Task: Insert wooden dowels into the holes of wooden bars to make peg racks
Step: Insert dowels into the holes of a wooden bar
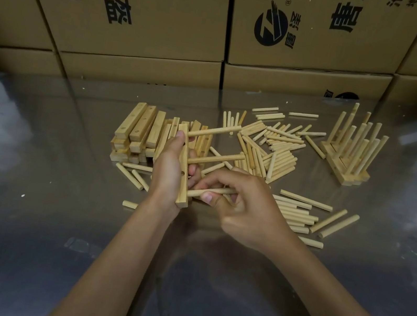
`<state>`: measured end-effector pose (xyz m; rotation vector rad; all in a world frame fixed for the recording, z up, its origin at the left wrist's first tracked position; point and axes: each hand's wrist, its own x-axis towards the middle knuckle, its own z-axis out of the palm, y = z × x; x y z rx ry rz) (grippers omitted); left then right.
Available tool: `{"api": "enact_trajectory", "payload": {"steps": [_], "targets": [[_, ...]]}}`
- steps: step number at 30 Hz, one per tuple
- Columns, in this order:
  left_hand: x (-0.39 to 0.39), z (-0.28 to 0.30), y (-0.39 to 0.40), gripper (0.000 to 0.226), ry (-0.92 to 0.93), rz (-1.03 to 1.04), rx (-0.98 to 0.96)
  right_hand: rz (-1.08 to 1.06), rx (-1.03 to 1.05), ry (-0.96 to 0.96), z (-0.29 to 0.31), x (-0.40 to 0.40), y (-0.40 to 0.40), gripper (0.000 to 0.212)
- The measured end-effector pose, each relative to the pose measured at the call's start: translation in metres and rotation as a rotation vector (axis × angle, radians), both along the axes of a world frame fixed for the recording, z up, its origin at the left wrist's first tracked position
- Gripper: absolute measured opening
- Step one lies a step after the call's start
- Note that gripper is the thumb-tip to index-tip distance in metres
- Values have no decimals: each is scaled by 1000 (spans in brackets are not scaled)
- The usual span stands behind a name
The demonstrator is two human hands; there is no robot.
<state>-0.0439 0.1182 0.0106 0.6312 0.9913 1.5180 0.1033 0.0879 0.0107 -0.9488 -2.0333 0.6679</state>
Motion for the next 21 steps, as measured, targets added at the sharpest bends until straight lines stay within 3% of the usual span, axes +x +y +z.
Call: {"api": "enact_trajectory", "payload": {"steps": [7, 9, 12, 16, 18, 21], "targets": [[2, 0, 4, 38, 163, 134, 35, -92, 41, -71, 8, 4, 2, 14], [1, -1, 4, 38, 204, 247, 54, -269, 91, -99, 7, 7, 7, 31], [-6, 0, 5, 35, 199, 352, 53, -430, -170, 109, 9, 17, 17, 45], [0, -5, 5, 45, 298, 318, 41, -85, -626, 77, 5, 23, 20, 43], [6, -6, 4, 49, 326, 282, 37, -11, -613, 88, 2, 19, 19, 32], [9, -2, 4, 47, 217, 206, 101, -84, -513, 209, 4, 21, 23, 21]]}}
